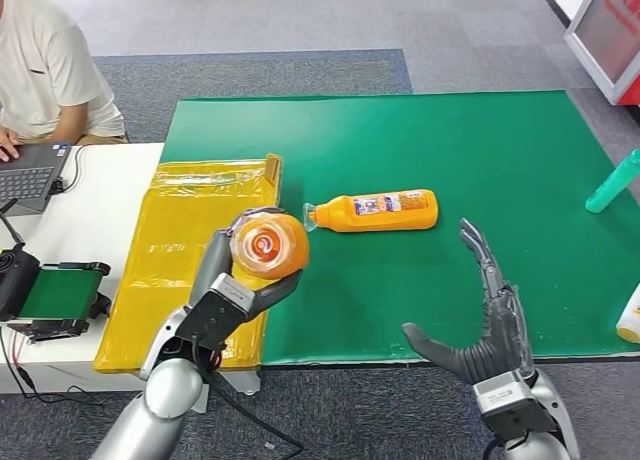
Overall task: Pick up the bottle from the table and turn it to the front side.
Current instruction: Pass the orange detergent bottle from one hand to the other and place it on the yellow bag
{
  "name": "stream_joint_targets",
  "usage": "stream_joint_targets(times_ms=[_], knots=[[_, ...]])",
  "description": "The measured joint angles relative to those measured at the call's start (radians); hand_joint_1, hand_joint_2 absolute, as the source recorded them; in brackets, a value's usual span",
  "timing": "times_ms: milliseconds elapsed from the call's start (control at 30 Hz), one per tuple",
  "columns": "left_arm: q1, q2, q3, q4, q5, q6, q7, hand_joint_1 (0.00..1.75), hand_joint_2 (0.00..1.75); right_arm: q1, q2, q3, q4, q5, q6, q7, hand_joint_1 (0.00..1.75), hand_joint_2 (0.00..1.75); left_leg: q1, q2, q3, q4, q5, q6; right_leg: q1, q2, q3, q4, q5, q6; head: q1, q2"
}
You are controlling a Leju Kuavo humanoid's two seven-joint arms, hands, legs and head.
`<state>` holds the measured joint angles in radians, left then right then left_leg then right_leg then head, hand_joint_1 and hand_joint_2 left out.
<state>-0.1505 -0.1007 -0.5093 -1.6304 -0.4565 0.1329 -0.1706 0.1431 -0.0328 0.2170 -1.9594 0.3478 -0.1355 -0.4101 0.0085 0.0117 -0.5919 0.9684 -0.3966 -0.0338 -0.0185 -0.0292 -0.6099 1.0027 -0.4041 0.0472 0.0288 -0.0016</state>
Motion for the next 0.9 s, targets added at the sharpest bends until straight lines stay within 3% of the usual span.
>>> stream_joint_targets(times_ms=[167,700,900], knots=[[0.000,0.000,0.009,0.000,-0.075,0.013,0.025,1.75,1.75,0.005,0.000,-0.016,-0.010,0.001,0.016,0.000,0.00,1.75,0.000,0.000,0.000,0.000,0.000,0.000,0.000,0.000,0.000,0.000,0.000,0.000,0.000,0.000],[0.000,0.019,0.058,0.036,-0.586,0.084,0.170,1.75,1.75,0.019,0.022,-0.032,-0.048,0.027,0.035,0.013,0.00,1.75,0.000,0.000,0.000,0.000,0.000,0.000,0.000,0.000,0.000,0.000,0.000,0.000,0.000,0.000],[0.000,0.031,0.073,0.059,-0.647,0.085,0.190,1.75,1.75,0.018,0.027,-0.033,-0.065,0.035,0.032,0.019,0.00,1.75,0.000,0.000,0.000,0.000,0.000,0.000,0.000,0.000,0.000,0.000,0.000,0.000,0.000,0.000]])
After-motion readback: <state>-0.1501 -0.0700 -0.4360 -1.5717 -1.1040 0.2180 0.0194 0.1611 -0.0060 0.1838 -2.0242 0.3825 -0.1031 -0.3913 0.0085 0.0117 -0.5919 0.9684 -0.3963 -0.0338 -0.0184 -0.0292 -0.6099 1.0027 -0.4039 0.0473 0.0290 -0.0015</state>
